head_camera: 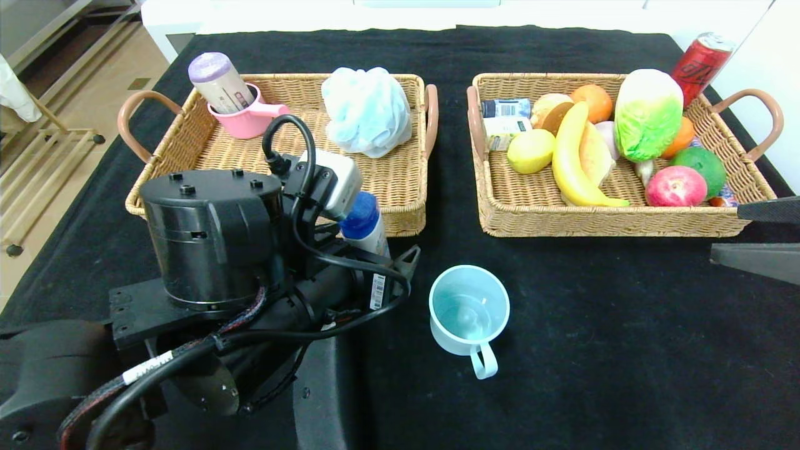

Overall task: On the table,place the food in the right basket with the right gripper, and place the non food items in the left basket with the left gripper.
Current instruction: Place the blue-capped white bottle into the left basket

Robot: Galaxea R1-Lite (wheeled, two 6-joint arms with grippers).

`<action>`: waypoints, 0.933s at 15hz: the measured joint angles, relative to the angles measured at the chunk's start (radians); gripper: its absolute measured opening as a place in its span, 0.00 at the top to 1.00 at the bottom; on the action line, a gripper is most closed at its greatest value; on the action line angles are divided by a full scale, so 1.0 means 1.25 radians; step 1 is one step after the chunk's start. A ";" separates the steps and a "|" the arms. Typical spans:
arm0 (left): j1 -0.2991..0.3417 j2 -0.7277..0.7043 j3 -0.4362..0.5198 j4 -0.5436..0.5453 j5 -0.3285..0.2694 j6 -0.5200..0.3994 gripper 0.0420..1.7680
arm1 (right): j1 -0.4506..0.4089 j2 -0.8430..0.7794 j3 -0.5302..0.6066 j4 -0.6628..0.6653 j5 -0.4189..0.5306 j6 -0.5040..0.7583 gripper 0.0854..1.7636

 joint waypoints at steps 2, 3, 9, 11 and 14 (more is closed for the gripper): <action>0.000 0.011 0.001 -0.007 0.002 0.002 0.03 | 0.000 0.001 0.001 -0.001 0.000 0.000 0.03; -0.001 0.014 0.004 -0.009 0.004 0.002 0.03 | -0.001 0.002 0.002 -0.001 0.000 -0.001 0.03; -0.001 0.021 0.015 -0.069 0.008 0.020 0.03 | -0.005 0.004 0.003 -0.001 0.002 -0.001 0.03; -0.001 0.024 0.020 -0.084 0.008 0.030 0.03 | -0.005 0.005 0.003 -0.001 0.002 -0.003 0.03; 0.000 0.029 0.024 -0.099 0.018 0.037 0.03 | -0.005 0.006 0.004 -0.001 0.002 -0.003 0.03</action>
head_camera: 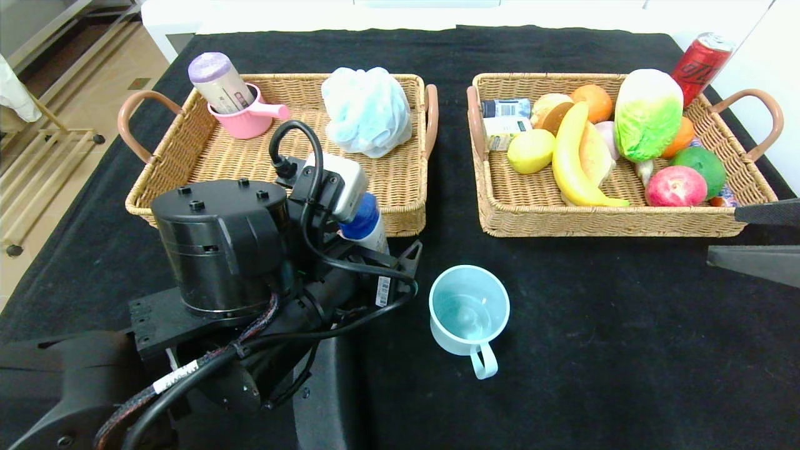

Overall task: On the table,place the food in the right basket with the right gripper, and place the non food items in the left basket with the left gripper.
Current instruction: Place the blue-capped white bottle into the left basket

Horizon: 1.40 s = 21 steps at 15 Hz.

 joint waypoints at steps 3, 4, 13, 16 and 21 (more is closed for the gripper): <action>0.001 0.003 0.000 -0.001 0.007 0.000 0.05 | 0.000 0.001 0.001 0.000 0.000 0.000 0.03; 0.001 0.003 0.000 -0.001 0.005 0.000 0.16 | 0.000 0.002 0.001 0.000 0.000 0.000 0.03; 0.001 0.003 0.001 0.000 0.001 0.000 0.66 | 0.000 0.003 0.005 0.000 0.000 0.000 0.03; 0.001 0.002 0.001 0.001 0.000 0.001 0.66 | 0.000 0.003 0.005 0.000 0.000 0.000 0.03; -0.002 -0.009 -0.003 0.005 0.000 0.001 0.66 | 0.000 0.003 0.006 0.000 0.000 0.000 0.03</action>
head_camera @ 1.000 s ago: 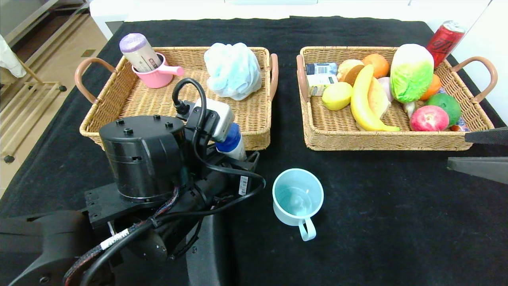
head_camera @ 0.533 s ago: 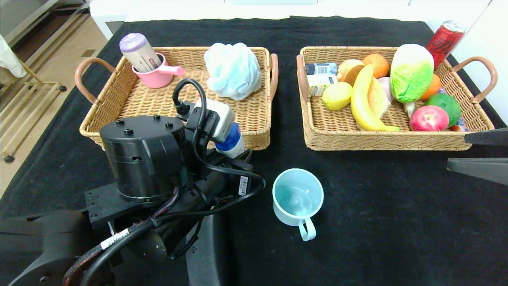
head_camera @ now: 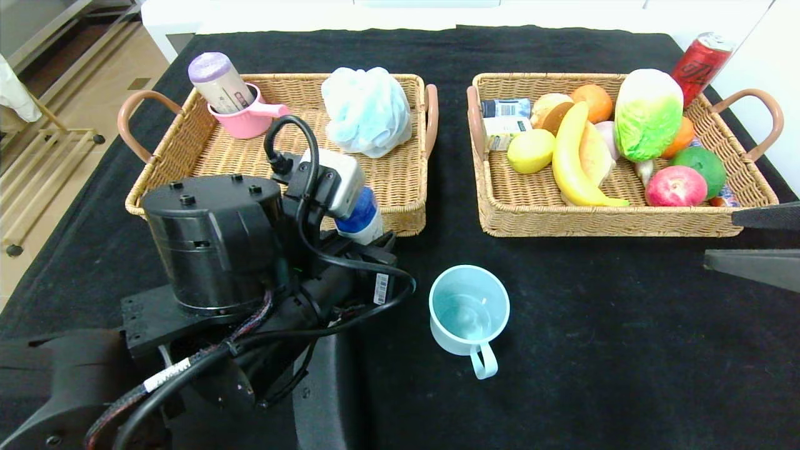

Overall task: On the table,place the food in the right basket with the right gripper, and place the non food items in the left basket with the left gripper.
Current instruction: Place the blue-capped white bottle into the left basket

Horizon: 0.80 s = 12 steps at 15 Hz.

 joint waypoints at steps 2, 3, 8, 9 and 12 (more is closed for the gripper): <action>-0.007 -0.012 -0.011 0.017 0.000 0.015 0.66 | 0.000 0.000 0.000 0.000 0.000 0.000 0.03; -0.008 -0.019 -0.017 0.028 0.002 0.030 0.66 | 0.000 0.000 0.000 0.000 0.000 0.000 0.03; -0.025 -0.082 -0.091 0.200 0.007 0.037 0.66 | 0.000 0.005 0.000 0.000 0.000 0.000 0.03; -0.027 -0.095 -0.116 0.223 0.009 0.037 0.66 | 0.000 0.006 0.000 0.000 0.000 0.000 0.03; -0.024 -0.125 -0.189 0.304 0.010 0.043 0.66 | 0.001 0.006 0.000 0.000 0.000 0.001 0.03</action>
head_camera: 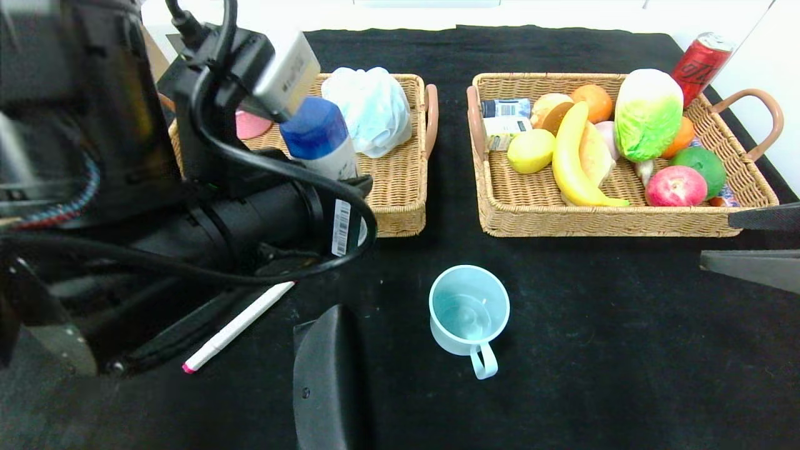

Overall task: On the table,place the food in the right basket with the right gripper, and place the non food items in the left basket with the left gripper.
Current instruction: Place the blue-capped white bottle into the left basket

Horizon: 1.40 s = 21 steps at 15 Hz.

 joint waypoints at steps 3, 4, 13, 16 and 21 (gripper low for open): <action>0.034 -0.012 -0.100 0.077 -0.011 0.008 0.66 | 0.000 0.000 0.000 0.000 0.000 0.000 0.03; 0.055 -0.011 -0.132 0.097 -0.023 0.010 0.66 | 0.000 0.000 0.000 0.000 0.000 0.000 0.03; 0.255 0.039 -0.291 0.163 -0.211 0.021 0.66 | -0.001 -0.004 0.001 0.000 -0.001 0.000 0.03; 0.313 0.076 -0.346 0.179 -0.249 0.020 0.66 | -0.001 -0.006 0.001 -0.001 -0.001 0.000 0.03; 0.384 0.168 -0.439 0.176 -0.284 0.015 0.66 | -0.001 -0.007 0.002 -0.001 0.000 -0.002 0.03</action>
